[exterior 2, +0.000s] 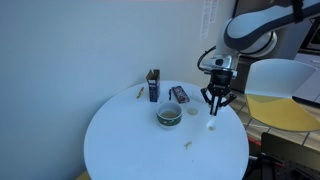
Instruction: Pick up the spoon, scoop some contents from the cup and put it on the table.
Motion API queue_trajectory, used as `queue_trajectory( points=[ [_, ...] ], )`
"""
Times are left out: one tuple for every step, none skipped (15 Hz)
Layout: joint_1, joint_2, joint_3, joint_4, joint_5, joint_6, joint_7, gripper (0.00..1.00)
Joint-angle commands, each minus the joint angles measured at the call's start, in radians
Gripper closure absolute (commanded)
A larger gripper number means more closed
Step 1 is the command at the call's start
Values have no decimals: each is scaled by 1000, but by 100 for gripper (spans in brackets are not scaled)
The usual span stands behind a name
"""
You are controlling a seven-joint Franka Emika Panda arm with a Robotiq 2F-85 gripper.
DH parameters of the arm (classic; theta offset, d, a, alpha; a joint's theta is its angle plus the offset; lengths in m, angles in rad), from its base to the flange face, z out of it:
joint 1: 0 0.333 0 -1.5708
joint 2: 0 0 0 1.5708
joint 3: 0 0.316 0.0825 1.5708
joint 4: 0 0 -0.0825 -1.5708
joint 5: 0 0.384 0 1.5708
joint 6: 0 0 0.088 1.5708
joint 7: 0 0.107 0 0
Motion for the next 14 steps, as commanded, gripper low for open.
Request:
queue_trajectory(
  points=[
    [10, -48, -18, -108, 20, 84, -22, 97],
    [11, -43, -20, -125, 23, 110, -25, 97],
    [12, -40, -19, -143, 19, 141, -19, 97],
    [14, -29, -20, -156, 25, 170, -23, 97],
    [16, -24, -19, -169, 26, 203, -24, 97],
    [19, -16, -18, -179, 26, 237, -21, 97],
    [22, -13, -18, -190, 29, 263, -21, 97],
    [25, -1, -17, -195, 32, 291, -22, 97],
    [28, 6, -17, -199, 35, 310, -22, 97],
    [30, 17, -17, -200, 38, 329, -21, 97],
    [33, 25, -15, -202, 40, 347, -19, 97],
    [35, 37, -14, -201, 44, 362, -20, 97],
    [37, 46, -13, -199, 48, 371, -22, 97],
    [38, 57, -10, -197, 46, 383, -18, 97]
  ],
)
